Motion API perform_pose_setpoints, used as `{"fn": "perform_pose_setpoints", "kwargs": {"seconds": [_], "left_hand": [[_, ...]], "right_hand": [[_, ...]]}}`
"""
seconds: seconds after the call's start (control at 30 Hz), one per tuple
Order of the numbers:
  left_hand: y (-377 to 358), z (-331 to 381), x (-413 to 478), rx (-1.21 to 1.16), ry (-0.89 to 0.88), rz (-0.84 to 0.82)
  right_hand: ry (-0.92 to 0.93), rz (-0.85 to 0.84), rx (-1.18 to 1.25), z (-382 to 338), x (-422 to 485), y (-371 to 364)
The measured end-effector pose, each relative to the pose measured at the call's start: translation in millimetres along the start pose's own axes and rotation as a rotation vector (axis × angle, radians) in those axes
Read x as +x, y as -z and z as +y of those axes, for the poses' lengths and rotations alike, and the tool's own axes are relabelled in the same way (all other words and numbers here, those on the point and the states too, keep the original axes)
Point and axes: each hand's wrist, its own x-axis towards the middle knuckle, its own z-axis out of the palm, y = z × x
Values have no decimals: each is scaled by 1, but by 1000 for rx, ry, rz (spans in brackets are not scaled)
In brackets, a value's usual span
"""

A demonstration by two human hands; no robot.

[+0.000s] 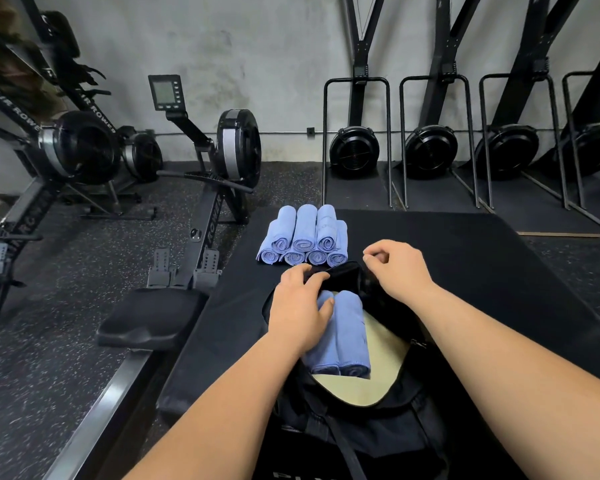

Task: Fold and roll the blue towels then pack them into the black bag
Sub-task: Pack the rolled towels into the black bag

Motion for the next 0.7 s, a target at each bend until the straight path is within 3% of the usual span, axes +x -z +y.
{"fn": "perform_pose_setpoints", "kwargs": {"seconds": [0.17, 0.43, 0.7], "left_hand": [[-25, -4, 6, -33, 73, -38], [-49, -15, -5, 109, 46, -47], [-53, -20, -8, 89, 55, -52]], "right_hand": [[-6, -19, -7, -3, 35, -14], [-47, -195, -113, 3, 87, -50], [-74, -272, -161, -5, 120, -84]]}}
